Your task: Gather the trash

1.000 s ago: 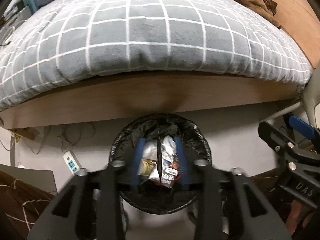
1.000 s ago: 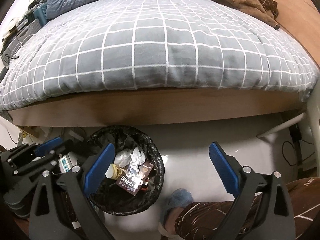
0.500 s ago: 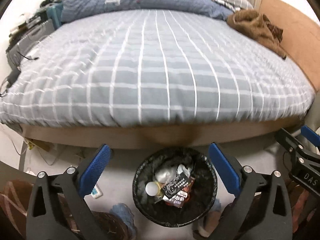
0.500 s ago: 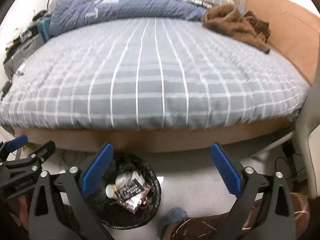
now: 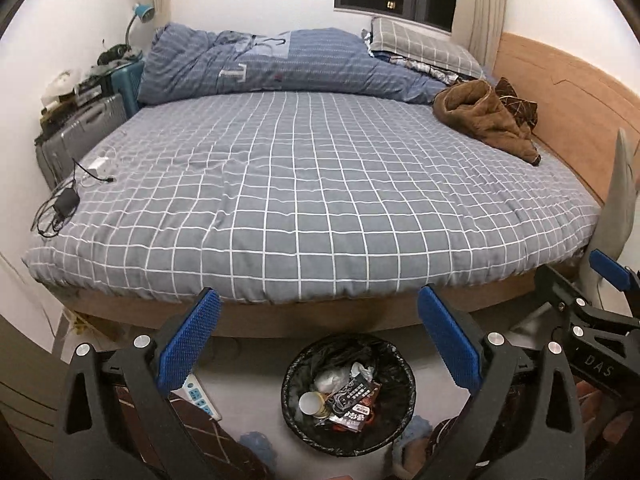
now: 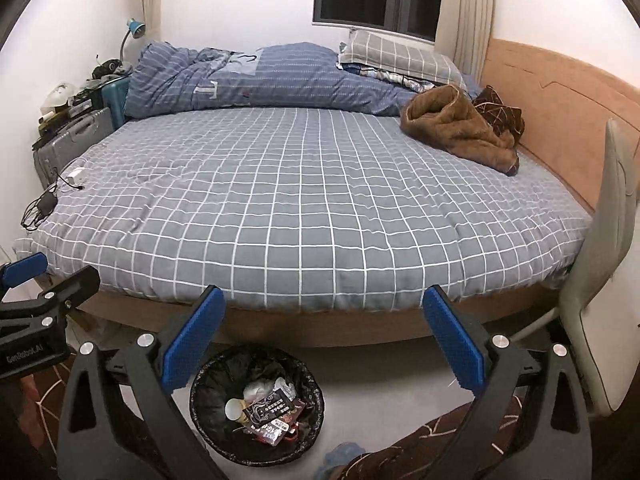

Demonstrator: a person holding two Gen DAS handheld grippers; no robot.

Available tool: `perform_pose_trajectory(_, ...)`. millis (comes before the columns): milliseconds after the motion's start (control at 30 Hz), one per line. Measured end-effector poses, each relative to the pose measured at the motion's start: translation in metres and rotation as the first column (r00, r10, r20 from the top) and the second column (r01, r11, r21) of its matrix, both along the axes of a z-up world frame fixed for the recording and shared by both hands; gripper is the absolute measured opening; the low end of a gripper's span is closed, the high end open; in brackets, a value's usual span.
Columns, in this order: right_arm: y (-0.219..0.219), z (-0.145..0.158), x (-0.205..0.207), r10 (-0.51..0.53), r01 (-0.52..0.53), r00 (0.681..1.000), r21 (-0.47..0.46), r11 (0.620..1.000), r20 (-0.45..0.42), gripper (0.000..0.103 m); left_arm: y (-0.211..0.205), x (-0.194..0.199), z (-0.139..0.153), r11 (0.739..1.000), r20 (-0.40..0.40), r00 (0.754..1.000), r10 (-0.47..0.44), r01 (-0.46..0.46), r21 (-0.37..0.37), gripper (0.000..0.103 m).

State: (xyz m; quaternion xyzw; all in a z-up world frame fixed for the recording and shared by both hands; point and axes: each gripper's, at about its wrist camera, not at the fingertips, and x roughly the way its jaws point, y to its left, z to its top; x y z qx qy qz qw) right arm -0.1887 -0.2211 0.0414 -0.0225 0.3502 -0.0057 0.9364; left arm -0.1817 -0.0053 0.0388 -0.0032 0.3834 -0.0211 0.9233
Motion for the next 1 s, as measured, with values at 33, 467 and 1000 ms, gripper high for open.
perform_pose_trajectory(33, 0.001, 0.001, -0.003, 0.001, -0.001, 1.000, 0.000, 1.000, 0.002, 0.095, 0.001, -0.002, 0.001, 1.000, -0.002, 1.000, 0.002, -0.002, 0.003, 0.097)
perform_pose_trajectory(467, 0.010, -0.004, -0.005, 0.007, -0.007, 1.000, -0.004, 1.000, -0.014, 0.095, 0.009, -0.008, -0.007, 1.000, -0.017, 1.000, 0.015, -0.015, -0.011, 0.097)
perform_pose_trajectory(1000, 0.011, -0.009, -0.005, 0.006, -0.006, 1.000, -0.002, 1.000, -0.021, 0.095, 0.005, -0.007, -0.010, 1.000, -0.019, 1.000, -0.009, 0.009, -0.027, 0.097)
